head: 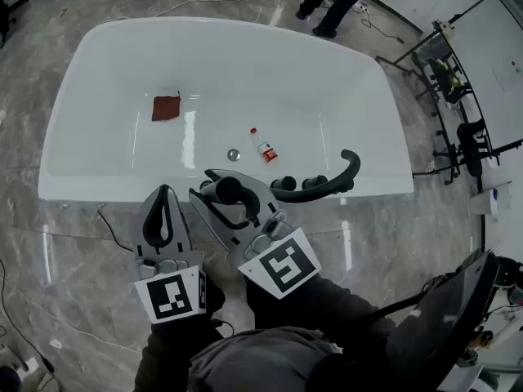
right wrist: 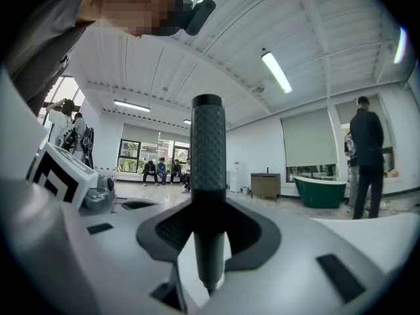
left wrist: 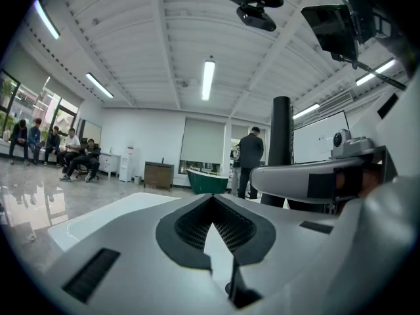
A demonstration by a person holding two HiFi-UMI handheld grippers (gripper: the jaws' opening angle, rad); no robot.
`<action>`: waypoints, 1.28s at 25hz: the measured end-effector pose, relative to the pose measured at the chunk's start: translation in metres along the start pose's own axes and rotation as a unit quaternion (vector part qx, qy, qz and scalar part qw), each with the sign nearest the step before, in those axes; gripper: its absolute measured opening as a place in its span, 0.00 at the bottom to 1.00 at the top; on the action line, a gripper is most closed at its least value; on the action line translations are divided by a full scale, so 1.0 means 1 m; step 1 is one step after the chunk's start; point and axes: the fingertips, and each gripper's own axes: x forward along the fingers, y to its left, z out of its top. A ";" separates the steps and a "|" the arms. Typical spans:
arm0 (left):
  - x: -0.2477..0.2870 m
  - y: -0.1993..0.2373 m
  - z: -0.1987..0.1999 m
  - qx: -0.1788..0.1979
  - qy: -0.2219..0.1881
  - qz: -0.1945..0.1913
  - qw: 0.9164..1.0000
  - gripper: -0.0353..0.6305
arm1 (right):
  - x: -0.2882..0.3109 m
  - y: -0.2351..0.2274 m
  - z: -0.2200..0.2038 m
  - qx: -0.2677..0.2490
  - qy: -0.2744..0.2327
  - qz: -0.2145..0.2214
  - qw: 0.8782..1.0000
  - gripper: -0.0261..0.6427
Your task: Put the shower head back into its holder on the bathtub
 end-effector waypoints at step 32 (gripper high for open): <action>0.012 0.003 -0.046 0.006 0.019 0.019 1.000 0.06 | 0.007 -0.021 -0.047 0.015 0.013 0.013 1.000 0.24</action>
